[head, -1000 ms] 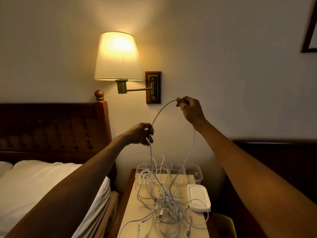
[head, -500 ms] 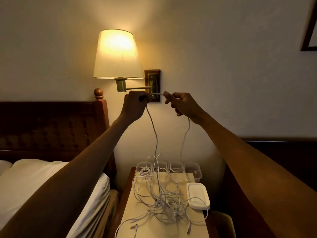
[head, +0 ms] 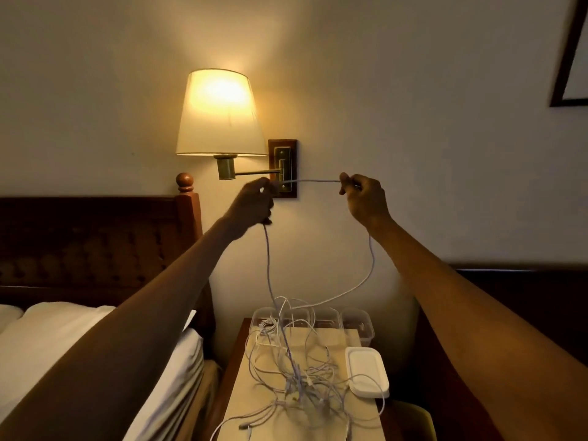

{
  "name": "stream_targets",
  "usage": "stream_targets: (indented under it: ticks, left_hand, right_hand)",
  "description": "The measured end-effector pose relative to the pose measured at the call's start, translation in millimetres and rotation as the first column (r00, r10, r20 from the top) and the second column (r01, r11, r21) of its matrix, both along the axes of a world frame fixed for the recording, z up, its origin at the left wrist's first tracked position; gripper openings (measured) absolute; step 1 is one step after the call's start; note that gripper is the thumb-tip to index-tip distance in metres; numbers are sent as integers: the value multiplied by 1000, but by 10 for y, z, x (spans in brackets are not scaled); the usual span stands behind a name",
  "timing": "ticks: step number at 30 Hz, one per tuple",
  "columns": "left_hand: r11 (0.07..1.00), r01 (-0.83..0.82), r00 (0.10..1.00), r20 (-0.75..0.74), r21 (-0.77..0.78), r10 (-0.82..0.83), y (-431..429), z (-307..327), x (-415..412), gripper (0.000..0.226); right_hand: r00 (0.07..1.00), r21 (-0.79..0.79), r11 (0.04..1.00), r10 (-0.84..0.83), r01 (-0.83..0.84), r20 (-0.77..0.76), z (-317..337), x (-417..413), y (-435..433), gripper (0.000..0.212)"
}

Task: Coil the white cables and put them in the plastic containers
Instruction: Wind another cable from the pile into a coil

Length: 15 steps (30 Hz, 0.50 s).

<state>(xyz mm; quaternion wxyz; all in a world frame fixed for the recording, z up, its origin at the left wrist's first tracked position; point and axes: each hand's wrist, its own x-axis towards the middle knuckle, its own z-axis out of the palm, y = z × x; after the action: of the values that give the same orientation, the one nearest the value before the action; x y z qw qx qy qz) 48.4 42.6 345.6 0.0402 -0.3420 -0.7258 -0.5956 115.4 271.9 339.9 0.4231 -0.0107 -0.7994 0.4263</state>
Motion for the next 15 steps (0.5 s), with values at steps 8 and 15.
stream_targets:
  ticks: [8,15]
  left_hand:
    - [822,-339,900,-412,-457,142,-94,-244,-193,12]
    - [921,-377,919,-81,96,385,-137,-57,-144,15]
  right_hand:
    - [978,-249,961,-160,123,-135,173,30,125,41]
    - [993,-22,998,-62,65,102,-45,-18,116,42]
